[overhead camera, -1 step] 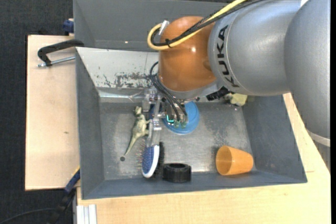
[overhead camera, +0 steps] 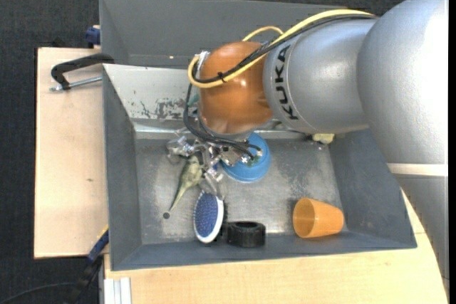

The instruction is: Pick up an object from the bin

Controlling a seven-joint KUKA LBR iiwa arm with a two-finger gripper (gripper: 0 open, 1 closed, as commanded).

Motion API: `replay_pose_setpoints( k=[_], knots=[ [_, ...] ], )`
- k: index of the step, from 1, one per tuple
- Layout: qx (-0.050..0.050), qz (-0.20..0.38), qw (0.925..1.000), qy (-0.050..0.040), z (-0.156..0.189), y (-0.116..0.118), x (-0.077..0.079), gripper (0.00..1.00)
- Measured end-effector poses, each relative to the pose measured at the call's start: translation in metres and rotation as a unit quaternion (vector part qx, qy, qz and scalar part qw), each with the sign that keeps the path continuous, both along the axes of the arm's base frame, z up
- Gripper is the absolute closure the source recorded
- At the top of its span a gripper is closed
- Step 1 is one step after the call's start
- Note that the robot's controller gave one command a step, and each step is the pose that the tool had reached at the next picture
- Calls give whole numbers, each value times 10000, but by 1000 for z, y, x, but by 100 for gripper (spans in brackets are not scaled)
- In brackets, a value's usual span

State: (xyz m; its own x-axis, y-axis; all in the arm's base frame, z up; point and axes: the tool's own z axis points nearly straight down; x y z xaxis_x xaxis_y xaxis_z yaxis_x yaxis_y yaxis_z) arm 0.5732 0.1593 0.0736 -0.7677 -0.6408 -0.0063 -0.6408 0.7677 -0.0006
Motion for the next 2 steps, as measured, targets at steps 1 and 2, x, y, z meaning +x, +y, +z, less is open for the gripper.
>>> replay_pose_setpoints(
  k=[1, 2],
  knots=[
    [-2, 1768, 9842, -31, 29, 4, 4, 0],
    [-13, 3938, 9192, -19, 27, 15, 8, 0]
  ],
)
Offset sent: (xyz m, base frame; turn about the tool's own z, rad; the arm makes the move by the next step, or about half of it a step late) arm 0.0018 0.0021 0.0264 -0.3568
